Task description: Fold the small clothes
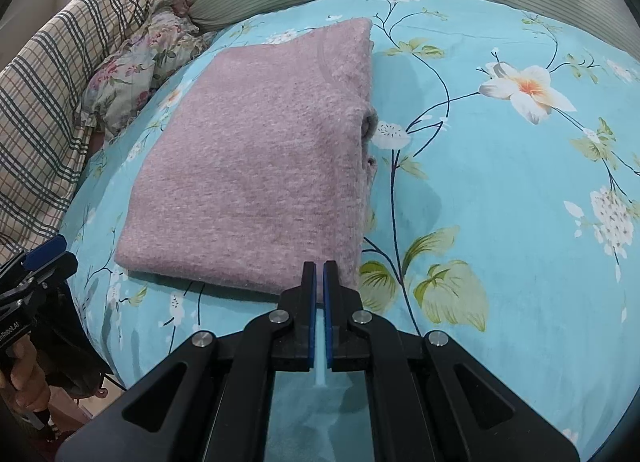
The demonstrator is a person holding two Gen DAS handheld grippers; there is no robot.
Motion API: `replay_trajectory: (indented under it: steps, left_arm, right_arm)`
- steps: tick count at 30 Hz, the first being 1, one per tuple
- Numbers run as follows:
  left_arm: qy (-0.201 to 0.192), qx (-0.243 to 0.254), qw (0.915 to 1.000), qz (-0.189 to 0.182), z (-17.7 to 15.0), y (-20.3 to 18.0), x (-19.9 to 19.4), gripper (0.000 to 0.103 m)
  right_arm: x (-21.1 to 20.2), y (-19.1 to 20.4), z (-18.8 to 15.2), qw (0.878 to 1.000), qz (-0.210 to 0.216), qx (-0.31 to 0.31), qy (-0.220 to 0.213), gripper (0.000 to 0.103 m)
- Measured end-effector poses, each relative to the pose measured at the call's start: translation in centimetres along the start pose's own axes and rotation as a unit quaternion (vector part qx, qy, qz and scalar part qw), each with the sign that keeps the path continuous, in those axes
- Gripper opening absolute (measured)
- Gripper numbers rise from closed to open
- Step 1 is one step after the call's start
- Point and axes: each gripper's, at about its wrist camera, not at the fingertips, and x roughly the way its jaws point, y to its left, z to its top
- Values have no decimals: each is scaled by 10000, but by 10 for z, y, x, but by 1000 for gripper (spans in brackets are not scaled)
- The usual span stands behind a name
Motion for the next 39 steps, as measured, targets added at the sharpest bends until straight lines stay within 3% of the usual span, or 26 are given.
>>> replay_trajectory:
  steps: [11, 15, 19, 23, 30, 33, 39]
  left_arm:
    - [29, -28, 10000, 89, 4, 7, 9, 62]
    - [24, 18, 9998, 190, 10, 7, 16, 62]
    - [27, 47, 9997, 226, 18, 9, 26, 65]
    - [89, 15, 9998, 150, 36, 15, 42, 67]
    - [258, -521, 9971, -493, 89, 38, 85, 76]
    - [444, -854, 9931, -669, 112, 51, 114, 76]
    - [742, -1418, 9820, -1000, 147, 66, 168, 76]
  right_arm:
    - [-10, 5, 1, 9999, 92, 108, -30, 7]
    - [-19, 11, 6, 9996, 256, 69, -128, 42]
    - [-27, 17, 16, 9992, 258, -71, -287, 47]
    - [-28, 8, 40, 9986, 300, -36, -425, 49]
    - [3, -31, 102, 9978, 339, 284, -488, 49]
    - [32, -54, 141, 9944, 651, 684, -474, 49]
    - [79, -64, 191, 9904, 937, 912, -442, 49]
